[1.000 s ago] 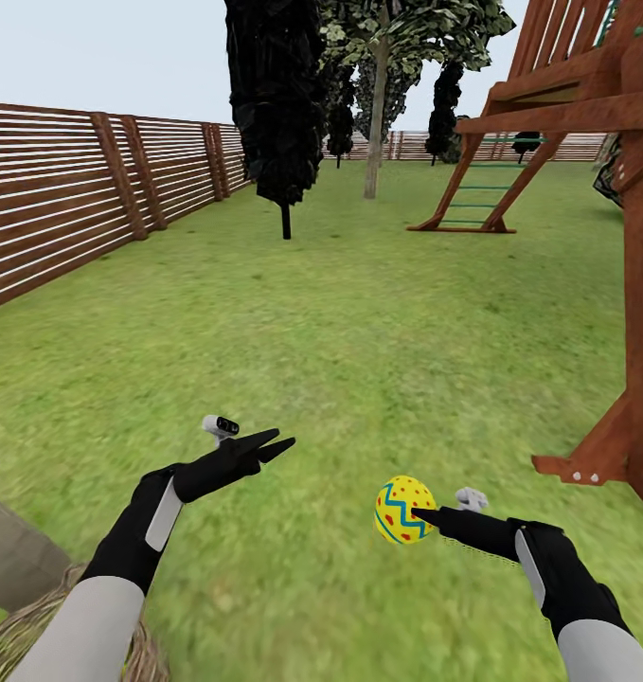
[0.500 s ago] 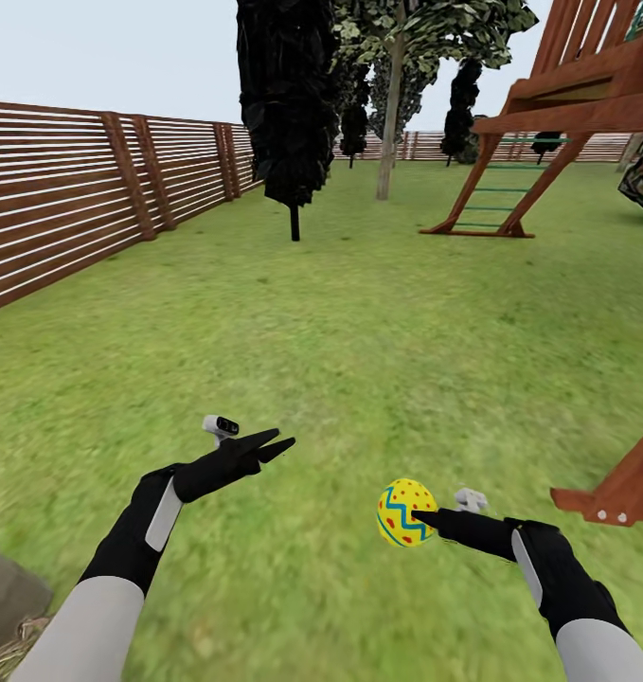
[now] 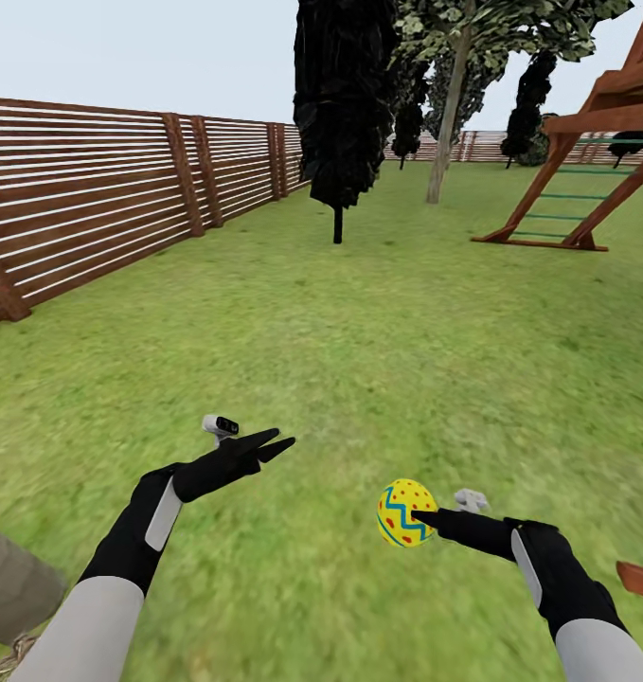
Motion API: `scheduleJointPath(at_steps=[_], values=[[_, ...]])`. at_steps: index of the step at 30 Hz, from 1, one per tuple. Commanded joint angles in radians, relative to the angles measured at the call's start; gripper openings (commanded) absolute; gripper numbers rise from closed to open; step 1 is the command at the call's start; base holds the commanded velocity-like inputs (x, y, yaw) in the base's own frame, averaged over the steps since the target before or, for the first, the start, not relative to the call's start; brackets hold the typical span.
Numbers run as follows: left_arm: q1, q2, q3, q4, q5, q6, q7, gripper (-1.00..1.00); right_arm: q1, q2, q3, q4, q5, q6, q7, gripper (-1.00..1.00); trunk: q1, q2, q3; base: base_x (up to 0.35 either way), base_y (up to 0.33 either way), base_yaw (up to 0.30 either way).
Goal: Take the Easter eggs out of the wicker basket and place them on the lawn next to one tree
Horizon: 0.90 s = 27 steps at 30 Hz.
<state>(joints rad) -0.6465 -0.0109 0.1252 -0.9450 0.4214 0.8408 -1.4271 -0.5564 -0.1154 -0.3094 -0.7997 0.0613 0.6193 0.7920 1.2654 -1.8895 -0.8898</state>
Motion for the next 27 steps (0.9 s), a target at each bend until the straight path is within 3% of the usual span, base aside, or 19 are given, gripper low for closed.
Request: scheduleJointPath(at_steps=[1,6,11,27], values=[[-0.001,-0.001,0.002,0.000,-0.003,0.011,-0.004,1.00,0.000,0.000,-0.003,-0.001,0.006,0.005,0.007,-1.00,0.000,0.000,-0.001,0.315,-0.158,0.292],[-0.001,-0.001,0.002,0.003,-0.003,0.011,-0.004,1.00,0.000,-0.001,-0.003,-0.001,0.007,0.005,0.007,-1.00,0.000,0.000,-0.001,0.306,-0.141,0.240],[-0.001,-0.001,0.002,0.000,-0.001,0.011,-0.005,1.00,0.000,-0.001,-0.003,-0.002,0.006,0.005,0.008,-1.00,0.000,0.000,-0.001,0.041,-0.039,0.094],[-0.001,0.000,0.003,0.004,-0.001,0.011,-0.005,1.00,0.000,0.005,-0.002,-0.003,0.007,0.005,-0.030,-1.00,0.000,0.000,-0.001,0.038,-0.305,0.289]])
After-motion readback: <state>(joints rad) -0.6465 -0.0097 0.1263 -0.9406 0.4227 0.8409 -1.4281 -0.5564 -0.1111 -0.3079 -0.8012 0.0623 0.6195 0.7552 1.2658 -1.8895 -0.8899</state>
